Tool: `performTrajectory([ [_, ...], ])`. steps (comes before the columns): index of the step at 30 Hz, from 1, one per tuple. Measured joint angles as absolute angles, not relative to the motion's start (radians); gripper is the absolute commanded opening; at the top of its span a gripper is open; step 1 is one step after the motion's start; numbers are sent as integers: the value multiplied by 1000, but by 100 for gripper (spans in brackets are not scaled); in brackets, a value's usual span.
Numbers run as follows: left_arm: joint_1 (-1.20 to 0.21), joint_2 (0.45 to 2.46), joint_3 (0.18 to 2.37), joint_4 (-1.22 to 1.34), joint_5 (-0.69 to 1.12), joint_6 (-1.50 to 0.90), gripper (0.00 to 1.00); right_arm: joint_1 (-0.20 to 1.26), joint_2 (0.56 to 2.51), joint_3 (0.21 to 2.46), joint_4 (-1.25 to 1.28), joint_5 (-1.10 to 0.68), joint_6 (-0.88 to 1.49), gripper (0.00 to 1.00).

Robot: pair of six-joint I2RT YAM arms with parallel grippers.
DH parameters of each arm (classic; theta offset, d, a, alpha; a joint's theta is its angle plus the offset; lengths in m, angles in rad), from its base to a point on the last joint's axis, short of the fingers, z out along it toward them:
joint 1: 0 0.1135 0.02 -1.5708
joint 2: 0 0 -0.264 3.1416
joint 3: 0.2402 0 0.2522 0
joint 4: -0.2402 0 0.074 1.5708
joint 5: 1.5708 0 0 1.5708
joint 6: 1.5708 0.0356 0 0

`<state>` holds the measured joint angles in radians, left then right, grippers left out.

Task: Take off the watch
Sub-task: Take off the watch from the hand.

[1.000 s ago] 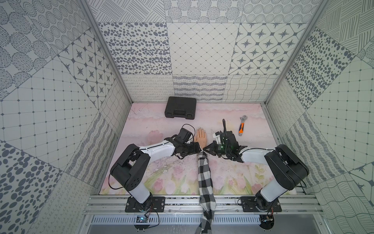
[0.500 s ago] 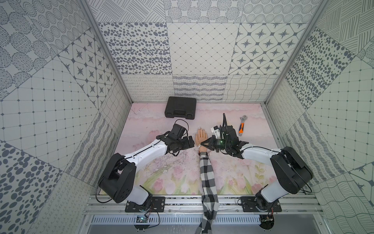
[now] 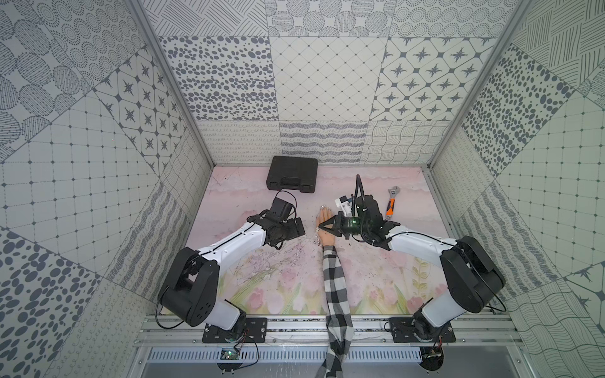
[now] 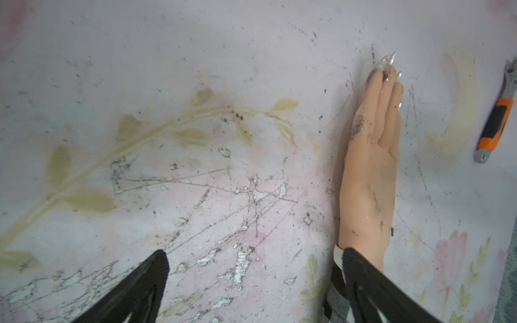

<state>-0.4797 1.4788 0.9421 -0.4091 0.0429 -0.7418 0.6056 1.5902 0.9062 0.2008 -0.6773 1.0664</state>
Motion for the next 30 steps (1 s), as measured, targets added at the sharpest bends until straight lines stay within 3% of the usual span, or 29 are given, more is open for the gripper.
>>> performTrajectory([
  [30,-83,1479,1138,-514,42,-640,98,702,1833,1382,181,-733,1153,0],
])
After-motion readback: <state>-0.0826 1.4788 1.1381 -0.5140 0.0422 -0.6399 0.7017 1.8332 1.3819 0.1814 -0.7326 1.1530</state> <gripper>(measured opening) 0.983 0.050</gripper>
